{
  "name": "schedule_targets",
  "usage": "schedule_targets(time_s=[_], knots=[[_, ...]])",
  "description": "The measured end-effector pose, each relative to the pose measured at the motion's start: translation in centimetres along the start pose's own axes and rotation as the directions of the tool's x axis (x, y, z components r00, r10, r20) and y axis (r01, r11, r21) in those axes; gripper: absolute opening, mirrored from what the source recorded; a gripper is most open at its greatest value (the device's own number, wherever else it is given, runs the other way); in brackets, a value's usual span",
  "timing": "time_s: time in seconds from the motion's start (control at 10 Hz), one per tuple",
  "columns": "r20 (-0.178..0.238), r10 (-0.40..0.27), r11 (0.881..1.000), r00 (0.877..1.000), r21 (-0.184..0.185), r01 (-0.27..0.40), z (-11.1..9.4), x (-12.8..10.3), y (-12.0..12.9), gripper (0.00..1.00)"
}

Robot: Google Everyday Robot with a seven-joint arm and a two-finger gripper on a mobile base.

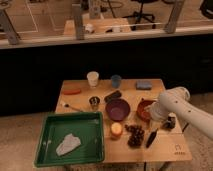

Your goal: Stack bowls into tray

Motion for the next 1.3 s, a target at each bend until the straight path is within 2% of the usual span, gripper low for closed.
schedule_targets(time_s=[0.1, 0.3, 0.5, 0.8, 1.0, 1.3], knots=[[0.002, -0.006, 1.0, 1.0, -0.003, 0.006, 0.6, 0.0, -0.3, 0.72], [-0.006, -0.024, 1.0, 1.0, -0.011, 0.024, 1.4, 0.1, -0.7, 0.51], [-0.016, -0.073, 0.997, 0.997, -0.022, 0.072, 2.2, 0.1, -0.5, 0.32], [-0.041, -0.089, 0.996, 0.995, -0.023, 0.088, 1.6, 0.2, -0.2, 0.04], [-0.051, -0.105, 0.994, 0.993, -0.001, 0.105, -0.2, -0.7, -0.5, 0.0], [-0.051, -0.159, 0.983, 0.986, 0.084, 0.162, -5.7, -3.7, -1.3, 0.0]])
